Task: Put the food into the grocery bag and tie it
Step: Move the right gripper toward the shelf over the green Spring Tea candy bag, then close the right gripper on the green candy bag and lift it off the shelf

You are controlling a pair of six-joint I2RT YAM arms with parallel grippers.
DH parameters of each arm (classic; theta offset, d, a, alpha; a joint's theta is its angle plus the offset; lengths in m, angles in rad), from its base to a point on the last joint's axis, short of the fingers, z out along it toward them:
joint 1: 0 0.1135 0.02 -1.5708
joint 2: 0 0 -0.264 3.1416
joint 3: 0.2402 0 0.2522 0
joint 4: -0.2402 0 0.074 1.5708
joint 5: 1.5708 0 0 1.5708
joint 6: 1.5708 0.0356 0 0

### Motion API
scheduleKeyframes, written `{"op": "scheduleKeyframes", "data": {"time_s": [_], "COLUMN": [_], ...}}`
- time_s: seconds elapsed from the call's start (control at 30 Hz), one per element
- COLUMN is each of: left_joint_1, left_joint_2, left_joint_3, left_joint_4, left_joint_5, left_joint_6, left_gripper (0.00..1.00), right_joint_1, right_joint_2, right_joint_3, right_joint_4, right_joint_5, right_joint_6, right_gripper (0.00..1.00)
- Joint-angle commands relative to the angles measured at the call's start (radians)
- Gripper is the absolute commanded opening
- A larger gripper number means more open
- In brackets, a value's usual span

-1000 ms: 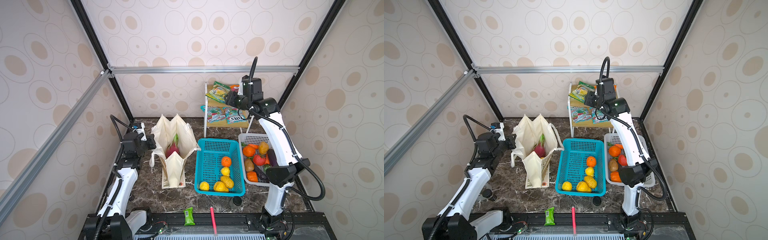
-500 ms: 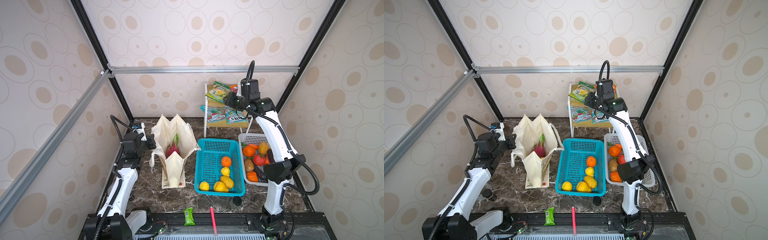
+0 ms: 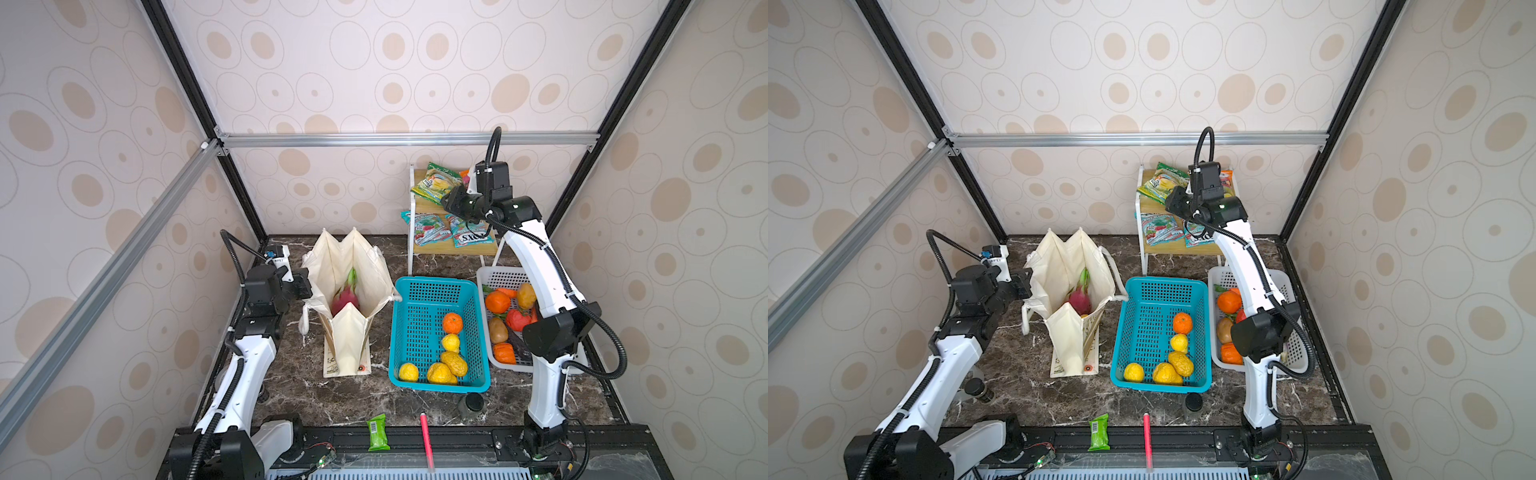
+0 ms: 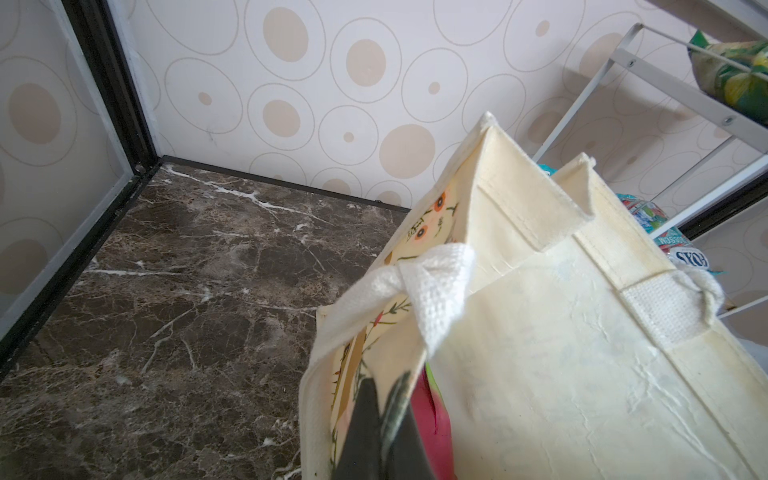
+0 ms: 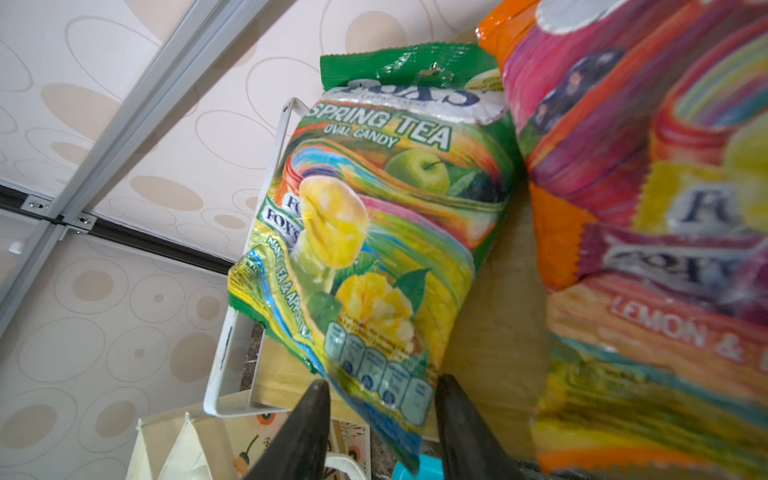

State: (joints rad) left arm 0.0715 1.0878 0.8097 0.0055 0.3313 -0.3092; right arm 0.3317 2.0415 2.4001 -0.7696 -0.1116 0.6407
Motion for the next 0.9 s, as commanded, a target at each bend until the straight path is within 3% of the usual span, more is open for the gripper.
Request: {"op": "scheduleKeyframes", "data": {"time_s": [0.0, 0.13, 0.33, 0.57, 0.87], "left_joint_1": [0.001, 0.0, -0.001, 0.0, 0.0], "left_joint_2": [-0.008, -0.006, -0.005, -0.004, -0.007], "left_joint_3": [-0.006, -0.004, -0.006, -0.006, -0.005], "left_joint_4": [-0.018, -0.017, -0.021, -0.019, -0.022], "left_joint_5": [0.02, 0.02, 0.027, 0.025, 0.022], "left_joint_6": [0.025, 0.025, 0.027, 0.027, 0.031], "left_gripper": [0.0, 0.0, 0.0, 0.0, 0.0], "right_joint_1": [-0.009, -0.014, -0.026, -0.027, -0.028], "right_joint_2": [0.009, 0.006, 0.011, 0.0, -0.098], "right_joint_3": [-0.006, -0.009, -0.009, -0.013, -0.141], "right_joint_4": [0.009, 0.015, 0.023, 0.024, 0.059], "right_joint_5": [-0.017, -0.028, -0.049, -0.075, -0.112], "right_joint_6": [0.016, 0.01, 0.02, 0.011, -0.015], "right_gripper": [0.41, 0.36, 0.34, 0.16, 0.09]}}
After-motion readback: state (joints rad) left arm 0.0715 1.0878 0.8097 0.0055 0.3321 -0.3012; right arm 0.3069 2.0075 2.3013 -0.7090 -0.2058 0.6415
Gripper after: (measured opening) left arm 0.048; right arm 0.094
